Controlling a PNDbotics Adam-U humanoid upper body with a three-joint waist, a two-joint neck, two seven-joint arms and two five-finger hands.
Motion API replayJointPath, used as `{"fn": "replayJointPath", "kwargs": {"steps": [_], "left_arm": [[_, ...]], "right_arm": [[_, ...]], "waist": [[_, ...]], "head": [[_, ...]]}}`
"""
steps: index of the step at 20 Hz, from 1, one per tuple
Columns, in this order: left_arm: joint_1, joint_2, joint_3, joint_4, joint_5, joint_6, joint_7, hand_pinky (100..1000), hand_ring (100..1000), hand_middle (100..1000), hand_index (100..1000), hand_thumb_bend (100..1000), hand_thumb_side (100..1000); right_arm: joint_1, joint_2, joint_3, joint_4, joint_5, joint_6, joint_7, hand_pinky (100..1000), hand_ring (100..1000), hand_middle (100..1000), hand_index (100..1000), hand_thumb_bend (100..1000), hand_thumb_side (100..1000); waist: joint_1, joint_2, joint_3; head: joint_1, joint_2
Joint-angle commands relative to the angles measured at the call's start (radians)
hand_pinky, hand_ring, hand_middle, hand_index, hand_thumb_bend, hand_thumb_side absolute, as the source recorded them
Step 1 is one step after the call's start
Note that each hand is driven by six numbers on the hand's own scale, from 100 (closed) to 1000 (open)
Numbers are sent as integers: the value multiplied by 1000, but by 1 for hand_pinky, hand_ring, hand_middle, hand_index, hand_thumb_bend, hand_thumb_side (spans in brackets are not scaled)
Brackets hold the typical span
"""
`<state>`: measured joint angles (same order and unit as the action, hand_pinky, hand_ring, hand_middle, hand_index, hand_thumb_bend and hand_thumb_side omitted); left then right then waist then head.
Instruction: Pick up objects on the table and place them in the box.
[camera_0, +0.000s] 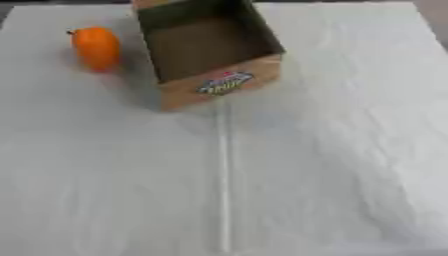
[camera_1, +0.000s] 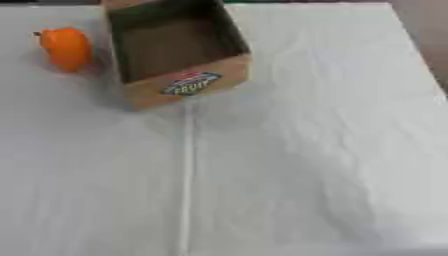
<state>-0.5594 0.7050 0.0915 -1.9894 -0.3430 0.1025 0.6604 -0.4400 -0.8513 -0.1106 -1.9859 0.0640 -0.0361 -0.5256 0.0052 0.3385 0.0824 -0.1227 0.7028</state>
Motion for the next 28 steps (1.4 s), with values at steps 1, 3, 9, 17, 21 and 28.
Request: {"fn": "replayJointPath", "kwargs": {"steps": [1, 3, 9, 17, 21, 28], "left_arm": [[-19, 39, 5, -8, 6, 39, -32, 482, 596, 731, 824, 238, 914], [-23, 38, 6, -5, 3, 54, -47, 484, 596, 730, 824, 239, 915], [-30, 39, 3, 17, -14, 83, -88, 487, 594, 732, 825, 241, 911], [-204, 113, -72, 237, -235, 110, -465, 516, 619, 755, 879, 343, 936], [-327, 102, -127, 418, -351, 36, -666, 548, 668, 763, 942, 586, 1000], [-475, 32, -162, 672, -536, -90, -864, 580, 735, 795, 948, 798, 1000]], "right_arm": [[-10, -42, -8, -14, -20, 15, 26, 808, 864, 889, 909, 100, 1000], [-10, -43, -9, -14, -26, 18, 36, 809, 864, 889, 909, 100, 1000], [-5, -45, -9, -14, -30, 18, 48, 808, 864, 888, 908, 100, 1000], [-3, -52, 0, -14, -24, 19, 60, 807, 861, 886, 905, 100, 1000], [-5, -53, 4, -14, -24, 20, 65, 806, 859, 885, 904, 100, 1000], [-11, -53, 9, -14, -23, 19, 71, 805, 858, 883, 904, 100, 1000]], "waist": [[0, -17, 2], [0, -16, 2], [0, -17, 2], [5, -25, 2], [5, -28, -1], [6, -27, -6]], "head": [[10, 6], [11, 0], [26, -20], [39, -21], [37, -21], [32, -16]]}}
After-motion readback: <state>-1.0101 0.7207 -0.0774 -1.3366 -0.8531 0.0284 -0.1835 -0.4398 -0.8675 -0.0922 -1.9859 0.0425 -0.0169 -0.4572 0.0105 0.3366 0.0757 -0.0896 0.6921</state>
